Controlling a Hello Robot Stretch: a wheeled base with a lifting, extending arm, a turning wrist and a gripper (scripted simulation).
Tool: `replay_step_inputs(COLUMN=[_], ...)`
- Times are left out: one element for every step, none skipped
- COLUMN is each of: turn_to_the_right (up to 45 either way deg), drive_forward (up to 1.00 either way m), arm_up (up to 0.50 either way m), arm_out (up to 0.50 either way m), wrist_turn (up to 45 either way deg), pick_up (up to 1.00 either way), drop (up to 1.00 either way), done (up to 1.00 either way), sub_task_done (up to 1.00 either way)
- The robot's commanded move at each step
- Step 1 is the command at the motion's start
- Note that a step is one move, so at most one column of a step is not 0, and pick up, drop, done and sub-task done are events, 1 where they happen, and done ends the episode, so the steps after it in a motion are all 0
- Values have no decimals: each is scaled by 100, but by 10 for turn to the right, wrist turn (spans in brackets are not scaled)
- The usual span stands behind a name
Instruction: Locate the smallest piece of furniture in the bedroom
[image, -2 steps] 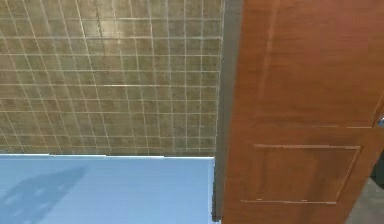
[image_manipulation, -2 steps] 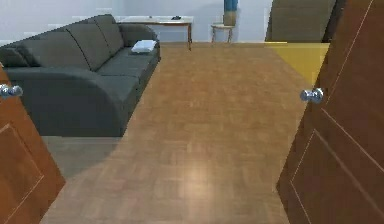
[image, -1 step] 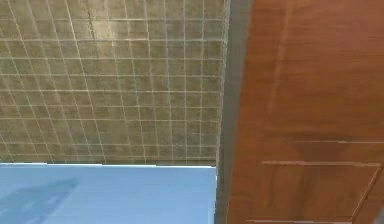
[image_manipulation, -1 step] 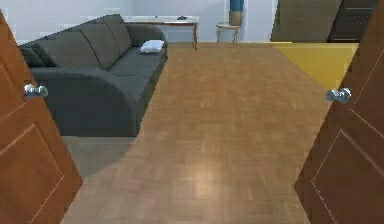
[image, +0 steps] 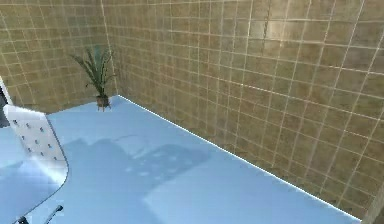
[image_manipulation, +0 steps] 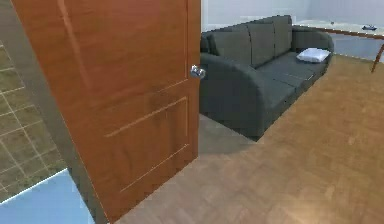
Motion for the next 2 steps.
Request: replay_step_inputs(turn_to_the_right=[0, -30], drive_forward=[100, 0], arm_up=[0, 0], arm_out=[0, 0], wrist_turn=[0, 0], pick_up=[0, 0], drop=[0, 0], done=[0, 0], sub_task_done=[0, 0])
